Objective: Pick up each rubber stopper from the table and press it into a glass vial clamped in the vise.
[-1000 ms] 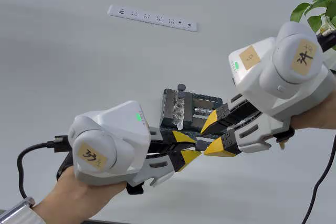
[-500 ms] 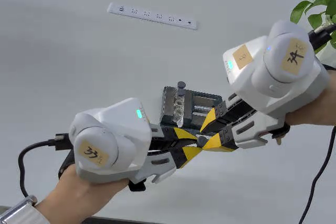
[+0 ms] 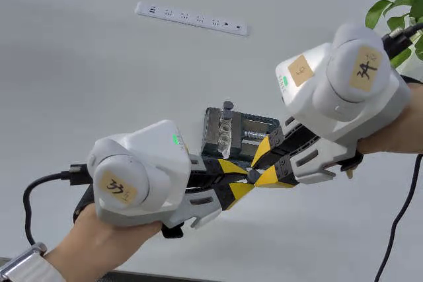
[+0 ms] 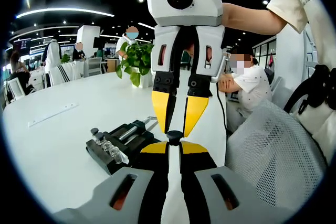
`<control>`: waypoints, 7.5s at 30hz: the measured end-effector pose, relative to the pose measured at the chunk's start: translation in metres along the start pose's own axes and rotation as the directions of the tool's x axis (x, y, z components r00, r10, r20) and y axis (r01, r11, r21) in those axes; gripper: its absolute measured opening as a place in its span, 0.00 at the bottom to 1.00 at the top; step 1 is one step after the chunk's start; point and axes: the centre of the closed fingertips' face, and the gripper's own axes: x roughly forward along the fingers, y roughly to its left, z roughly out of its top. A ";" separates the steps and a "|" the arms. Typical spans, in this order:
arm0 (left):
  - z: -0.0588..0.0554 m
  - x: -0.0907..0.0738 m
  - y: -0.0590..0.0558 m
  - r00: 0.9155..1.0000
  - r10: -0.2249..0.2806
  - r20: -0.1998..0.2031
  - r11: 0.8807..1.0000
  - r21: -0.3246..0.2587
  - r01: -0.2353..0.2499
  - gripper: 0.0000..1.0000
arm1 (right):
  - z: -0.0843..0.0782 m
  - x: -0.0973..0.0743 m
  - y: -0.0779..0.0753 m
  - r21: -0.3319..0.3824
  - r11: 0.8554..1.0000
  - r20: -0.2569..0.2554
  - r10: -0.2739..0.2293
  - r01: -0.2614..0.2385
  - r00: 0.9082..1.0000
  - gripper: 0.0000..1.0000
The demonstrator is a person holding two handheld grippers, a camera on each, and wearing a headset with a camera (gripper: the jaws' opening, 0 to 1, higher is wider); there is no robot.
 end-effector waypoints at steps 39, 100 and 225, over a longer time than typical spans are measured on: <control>-0.004 0.003 0.000 1.000 0.013 -0.008 1.000 0.020 -0.013 0.03 | -0.001 0.000 0.003 0.053 0.998 -0.010 0.018 -0.017 1.000 0.08; -0.020 -0.010 0.036 0.988 0.149 -0.045 0.989 -0.011 -0.150 0.54 | -0.002 0.001 -0.024 0.059 0.998 -0.034 0.013 -0.011 0.999 0.05; -0.059 -0.024 0.081 0.955 0.289 -0.069 0.945 -0.138 -0.296 0.88 | -0.009 0.054 -0.124 0.095 0.995 -0.263 0.015 0.011 0.965 0.02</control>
